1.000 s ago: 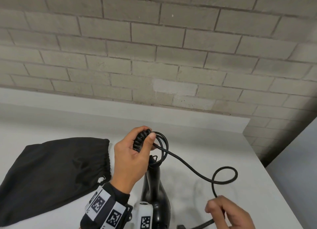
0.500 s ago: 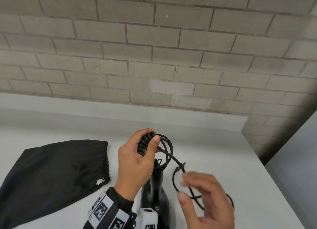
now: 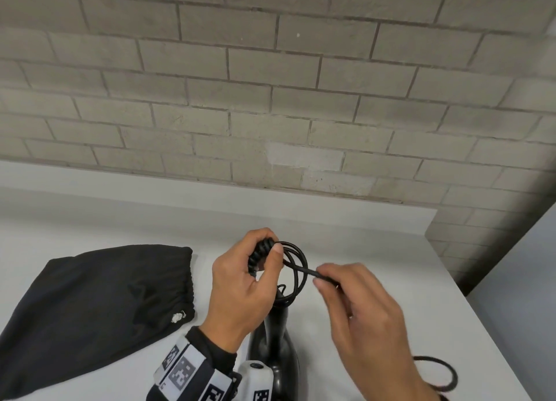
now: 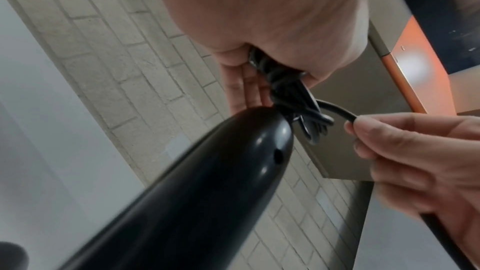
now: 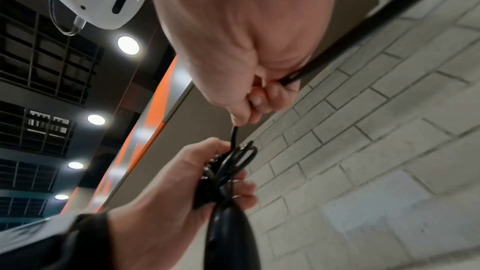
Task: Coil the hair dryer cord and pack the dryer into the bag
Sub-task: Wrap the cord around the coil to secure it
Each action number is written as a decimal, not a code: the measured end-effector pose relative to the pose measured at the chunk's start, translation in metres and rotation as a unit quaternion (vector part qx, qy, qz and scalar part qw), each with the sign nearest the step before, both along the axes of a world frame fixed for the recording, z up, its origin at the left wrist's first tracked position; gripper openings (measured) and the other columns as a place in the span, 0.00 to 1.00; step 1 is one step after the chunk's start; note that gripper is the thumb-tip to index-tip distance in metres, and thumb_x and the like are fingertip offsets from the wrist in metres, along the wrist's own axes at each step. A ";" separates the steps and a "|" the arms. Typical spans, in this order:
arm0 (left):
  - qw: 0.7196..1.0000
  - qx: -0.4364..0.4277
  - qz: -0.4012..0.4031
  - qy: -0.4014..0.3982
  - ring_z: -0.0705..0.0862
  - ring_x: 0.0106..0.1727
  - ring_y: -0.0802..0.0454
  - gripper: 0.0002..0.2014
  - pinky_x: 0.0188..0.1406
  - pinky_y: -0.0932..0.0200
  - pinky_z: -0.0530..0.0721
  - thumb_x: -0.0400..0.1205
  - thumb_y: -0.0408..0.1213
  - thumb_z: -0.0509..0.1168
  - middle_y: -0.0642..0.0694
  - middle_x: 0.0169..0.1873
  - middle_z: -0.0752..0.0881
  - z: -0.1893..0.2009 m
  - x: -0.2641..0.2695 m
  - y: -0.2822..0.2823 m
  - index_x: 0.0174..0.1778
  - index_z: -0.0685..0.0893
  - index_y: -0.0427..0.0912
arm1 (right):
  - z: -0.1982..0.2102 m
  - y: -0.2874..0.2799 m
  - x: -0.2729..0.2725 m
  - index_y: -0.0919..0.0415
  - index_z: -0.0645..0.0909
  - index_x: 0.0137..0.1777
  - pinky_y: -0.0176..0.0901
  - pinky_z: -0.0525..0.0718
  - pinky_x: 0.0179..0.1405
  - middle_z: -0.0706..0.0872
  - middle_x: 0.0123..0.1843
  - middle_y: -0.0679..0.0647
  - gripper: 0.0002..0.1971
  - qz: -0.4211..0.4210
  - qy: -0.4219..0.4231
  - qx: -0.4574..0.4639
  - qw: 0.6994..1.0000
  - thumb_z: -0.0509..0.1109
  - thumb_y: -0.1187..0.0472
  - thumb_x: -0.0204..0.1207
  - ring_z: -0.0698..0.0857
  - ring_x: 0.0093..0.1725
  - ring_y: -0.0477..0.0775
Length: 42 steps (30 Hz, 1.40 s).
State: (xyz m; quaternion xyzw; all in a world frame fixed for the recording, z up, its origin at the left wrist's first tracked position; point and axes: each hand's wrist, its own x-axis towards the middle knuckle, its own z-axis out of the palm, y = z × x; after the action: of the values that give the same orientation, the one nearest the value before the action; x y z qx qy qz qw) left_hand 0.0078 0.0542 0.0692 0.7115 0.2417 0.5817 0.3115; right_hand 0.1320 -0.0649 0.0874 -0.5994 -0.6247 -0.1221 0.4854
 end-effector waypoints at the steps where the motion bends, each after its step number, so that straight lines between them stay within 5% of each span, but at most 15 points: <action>1: 1.000 0.008 -0.009 0.011 0.87 0.33 0.46 0.06 0.36 0.48 0.84 0.83 0.46 0.63 0.49 0.31 0.86 0.001 0.000 -0.001 0.48 0.84 0.51 | 0.008 0.002 0.005 0.62 0.85 0.51 0.28 0.79 0.41 0.83 0.43 0.48 0.04 0.012 -0.014 0.006 1.000 0.69 0.64 0.80 0.79 0.42 0.37; 9: 0.987 0.118 -0.094 0.051 0.85 0.31 0.50 0.08 0.29 0.50 0.82 0.84 0.43 0.63 0.50 0.31 0.84 0.009 -0.001 -0.005 0.48 0.84 0.43 | 0.056 0.019 0.024 0.61 0.86 0.49 0.21 0.73 0.40 0.82 0.39 0.46 0.03 0.107 0.025 -0.008 0.994 0.73 0.66 0.78 0.78 0.37 0.38; 13: 0.985 0.129 -0.106 0.033 0.86 0.33 0.56 0.11 0.32 0.56 0.86 0.77 0.42 0.73 0.51 0.33 0.87 0.008 -0.002 -0.004 0.49 0.86 0.38 | 0.055 0.029 0.019 0.54 0.87 0.47 0.37 0.83 0.41 0.88 0.41 0.45 0.02 0.125 0.145 -0.038 0.981 0.73 0.60 0.77 0.85 0.40 0.50; 16: 0.986 0.130 -0.098 0.027 0.84 0.31 0.56 0.10 0.31 0.58 0.84 0.79 0.41 0.72 0.52 0.32 0.86 0.007 -0.003 -0.003 0.45 0.87 0.36 | 0.045 0.035 0.017 0.53 0.90 0.46 0.44 0.85 0.40 0.91 0.44 0.48 0.04 0.125 0.287 -0.047 0.949 0.76 0.61 0.75 0.86 0.38 0.50; 21: 0.987 0.147 -0.067 0.018 0.82 0.29 0.54 0.17 0.27 0.59 0.80 0.85 0.48 0.66 0.51 0.30 0.84 0.004 -0.003 -0.001 0.42 0.86 0.36 | 0.022 0.037 0.003 0.59 0.90 0.44 0.36 0.78 0.28 0.85 0.34 0.52 0.02 0.131 0.495 -0.072 0.856 0.77 0.64 0.72 0.78 0.29 0.49; 24: 0.987 0.147 -0.064 0.011 0.82 0.30 0.56 0.16 0.30 0.64 0.80 0.85 0.48 0.64 0.52 0.31 0.84 0.002 -0.004 -0.003 0.44 0.85 0.38 | 0.013 0.033 -0.003 0.60 0.90 0.45 0.41 0.83 0.38 0.89 0.37 0.56 0.05 0.144 0.492 -0.086 0.854 0.75 0.60 0.75 0.84 0.35 0.51; 28: 0.992 0.118 -0.051 0.008 0.83 0.33 0.60 0.16 0.33 0.69 0.79 0.86 0.50 0.62 0.53 0.34 0.85 0.001 -0.004 -0.003 0.48 0.85 0.39 | 0.007 0.020 -0.005 0.53 0.89 0.53 0.42 0.83 0.40 0.88 0.34 0.55 0.22 0.212 0.427 -0.114 0.872 0.77 0.39 0.68 0.83 0.34 0.51; 31: 0.994 0.096 -0.043 0.017 0.85 0.35 0.58 0.18 0.33 0.65 0.82 0.87 0.53 0.60 0.54 0.36 0.85 0.001 -0.004 -0.001 0.51 0.84 0.41 | 0.000 0.017 -0.003 0.48 0.87 0.55 0.69 0.86 0.50 0.89 0.41 0.66 0.20 0.188 0.399 -0.166 0.882 0.83 0.46 0.63 0.86 0.43 0.72; 33: 0.995 0.090 -0.047 0.027 0.86 0.39 0.60 0.18 0.39 0.68 0.83 0.87 0.54 0.59 0.57 0.40 0.86 0.003 -0.005 -0.001 0.56 0.84 0.42 | 0.001 0.016 -0.001 0.50 0.88 0.53 0.75 0.83 0.50 0.88 0.43 0.68 0.14 0.179 0.381 -0.174 0.891 0.80 0.52 0.67 0.85 0.47 0.76; 35: 0.994 0.081 -0.055 0.038 0.87 0.41 0.59 0.20 0.42 0.66 0.84 0.87 0.54 0.59 0.59 0.42 0.87 0.004 -0.005 -0.003 0.62 0.84 0.43 | 0.006 0.015 0.001 0.53 0.88 0.50 0.71 0.84 0.50 0.89 0.42 0.62 0.07 0.189 0.352 -0.183 0.898 0.78 0.58 0.72 0.86 0.46 0.71; 39: 0.995 0.051 -0.082 0.030 0.88 0.43 0.53 0.19 0.42 0.61 0.84 0.87 0.53 0.59 0.55 0.42 0.88 0.009 -0.004 -0.007 0.55 0.87 0.41 | 0.013 0.014 0.005 0.52 0.87 0.42 0.39 0.83 0.41 0.88 0.36 0.51 0.07 0.202 0.320 -0.191 0.906 0.75 0.66 0.76 0.86 0.38 0.50; 42: 0.995 0.029 -0.089 0.030 0.87 0.40 0.50 0.15 0.39 0.55 0.84 0.86 0.49 0.60 0.53 0.39 0.87 0.011 -0.003 -0.010 0.49 0.86 0.41 | 0.013 0.013 0.002 0.51 0.86 0.42 0.41 0.82 0.38 0.87 0.36 0.54 0.08 0.193 0.305 -0.192 0.913 0.74 0.66 0.77 0.84 0.38 0.55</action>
State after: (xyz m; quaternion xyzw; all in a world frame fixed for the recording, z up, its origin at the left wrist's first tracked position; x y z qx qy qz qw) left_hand 0.0045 0.0437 0.0805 0.7560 0.1694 0.5371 0.3336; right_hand 0.1345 -0.0515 0.1003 -0.5574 -0.5608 0.2851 0.5417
